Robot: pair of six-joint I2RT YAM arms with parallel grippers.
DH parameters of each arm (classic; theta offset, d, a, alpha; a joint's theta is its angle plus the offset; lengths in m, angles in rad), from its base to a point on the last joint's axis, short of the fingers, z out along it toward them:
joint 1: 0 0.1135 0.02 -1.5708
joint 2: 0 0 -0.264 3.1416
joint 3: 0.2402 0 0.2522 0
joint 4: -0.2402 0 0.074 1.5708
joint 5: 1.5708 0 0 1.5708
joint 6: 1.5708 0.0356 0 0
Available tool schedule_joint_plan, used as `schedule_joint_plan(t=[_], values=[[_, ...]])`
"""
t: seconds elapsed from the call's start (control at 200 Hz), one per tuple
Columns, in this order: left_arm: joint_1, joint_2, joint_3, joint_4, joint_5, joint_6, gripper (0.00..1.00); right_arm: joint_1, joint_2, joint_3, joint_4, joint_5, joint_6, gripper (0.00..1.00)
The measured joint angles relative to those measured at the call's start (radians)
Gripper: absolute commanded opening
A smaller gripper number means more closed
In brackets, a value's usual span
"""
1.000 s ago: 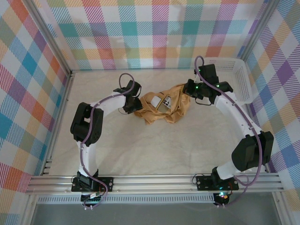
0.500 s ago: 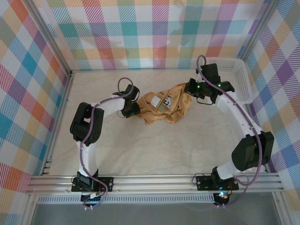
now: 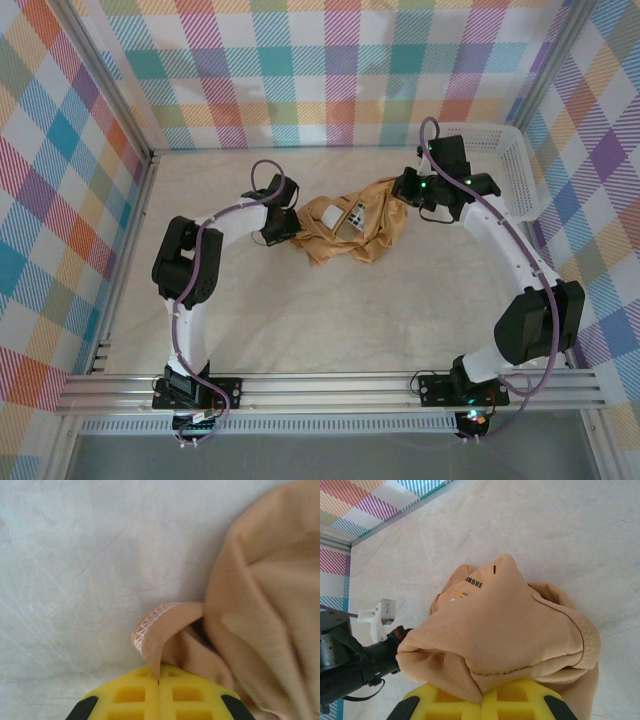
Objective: Fold the inside-out t-shirt
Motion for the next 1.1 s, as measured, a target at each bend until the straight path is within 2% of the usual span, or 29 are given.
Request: schedule_joint_plan(t=[0.085,0.16,0.27,0.275,0.375,0.45,0.615,0.915,1.01,1.1], values=[[0.021,-0.024,0.068,-0.063,0.026,0.035,0.0,-0.012,0.001,0.053,-0.051,0.005,-0.004,0.0],[0.075,-0.09,0.116,-0.117,0.068,0.061,0.0,-0.039,0.0,0.128,-0.085,0.016,-0.006,0.0],[0.234,-0.25,0.206,-0.18,0.132,0.082,0.0,-0.09,-0.026,0.214,-0.115,0.045,-0.008,0.0],[0.261,-0.274,0.221,-0.183,0.137,0.082,0.0,-0.093,-0.031,0.218,-0.117,0.045,-0.008,0.0],[0.428,-0.422,0.328,-0.195,0.177,0.082,0.0,-0.113,-0.086,0.236,-0.13,0.042,-0.003,0.0],[0.496,-0.511,0.4,-0.211,0.208,0.081,0.0,-0.1,-0.125,0.235,-0.135,0.008,0.005,0.0],[0.529,-0.595,0.53,-0.255,0.268,0.082,0.0,0.007,-0.217,0.195,-0.126,-0.014,0.043,0.0],[0.556,-0.555,0.602,-0.32,0.326,0.081,0.0,0.1,-0.314,0.104,-0.077,-0.021,0.117,0.0],[0.554,-0.502,0.587,-0.314,0.35,0.084,0.0,0.099,-0.289,0.07,-0.066,0.027,0.124,0.0],[0.539,-0.378,0.595,-0.315,0.357,0.105,0.0,0.098,-0.227,0.043,-0.044,0.081,0.125,0.0]])
